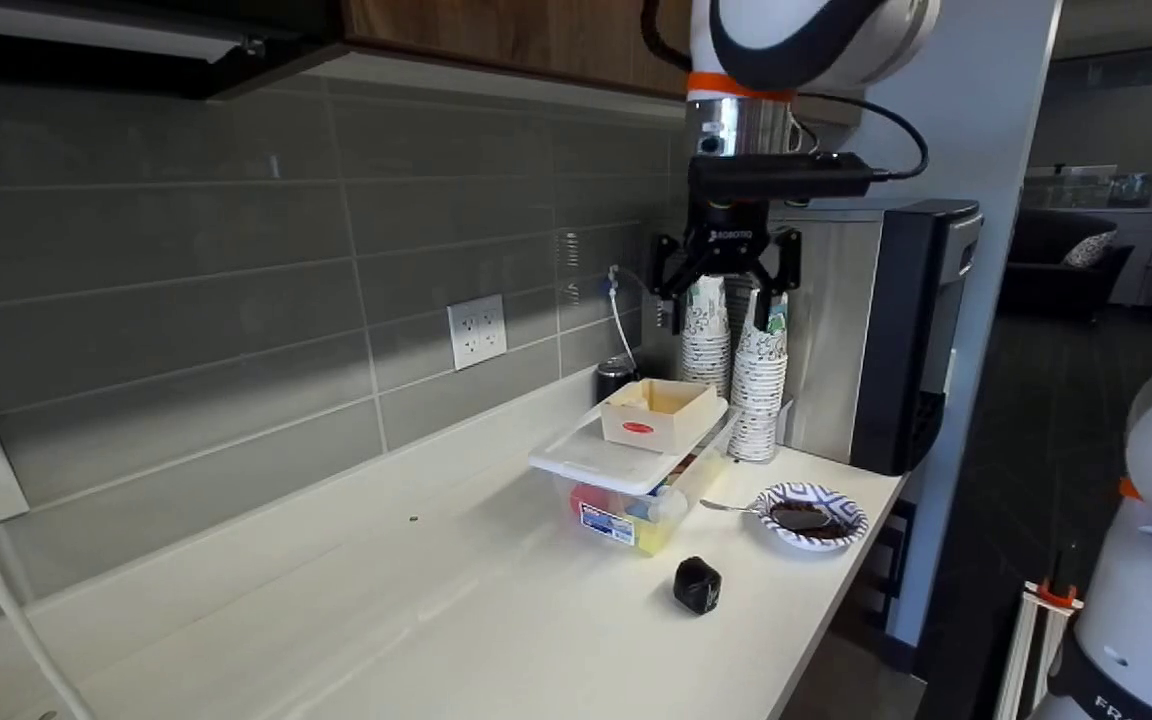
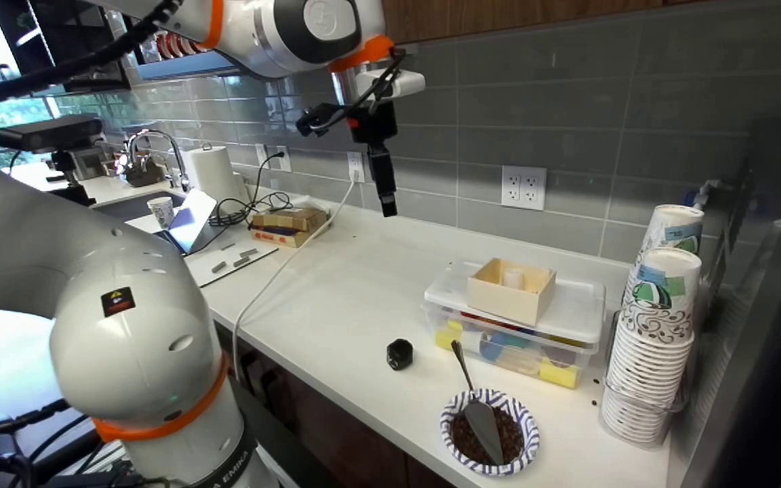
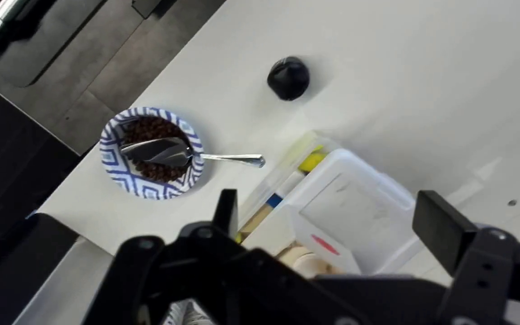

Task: Use the cake slicer to stir in the bowl

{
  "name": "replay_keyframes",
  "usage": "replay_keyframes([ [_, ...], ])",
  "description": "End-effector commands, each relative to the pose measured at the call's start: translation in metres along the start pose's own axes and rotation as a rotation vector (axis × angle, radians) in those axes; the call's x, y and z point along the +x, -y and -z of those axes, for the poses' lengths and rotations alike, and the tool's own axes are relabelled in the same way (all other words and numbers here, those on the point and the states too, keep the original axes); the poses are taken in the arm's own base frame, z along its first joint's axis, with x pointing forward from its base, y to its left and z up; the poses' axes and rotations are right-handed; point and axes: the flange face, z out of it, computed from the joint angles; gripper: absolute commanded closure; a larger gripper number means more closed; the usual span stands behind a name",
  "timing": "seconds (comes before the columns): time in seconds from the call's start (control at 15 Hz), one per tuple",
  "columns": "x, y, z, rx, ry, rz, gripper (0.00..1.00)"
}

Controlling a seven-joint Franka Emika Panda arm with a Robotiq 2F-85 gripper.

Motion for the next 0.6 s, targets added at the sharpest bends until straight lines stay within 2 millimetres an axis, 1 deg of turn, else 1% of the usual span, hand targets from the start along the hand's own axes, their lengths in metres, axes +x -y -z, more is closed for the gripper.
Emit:
replay_keyframes([
  [0.0, 0.033, -0.038, -0.037, -0.06, -0.07, -0.166, 0.0],
  [0.27, 0.059, -0.091, -0.069, -0.151, -0.098, -0.372, 0.0],
  [0.4, 0.067, -0.114, -0.084, -0.201, -0.098, -0.474, 0.0],
  [0.53, 0.07, -0.133, -0.099, -0.25, -0.09, -0.576, 0.0],
])
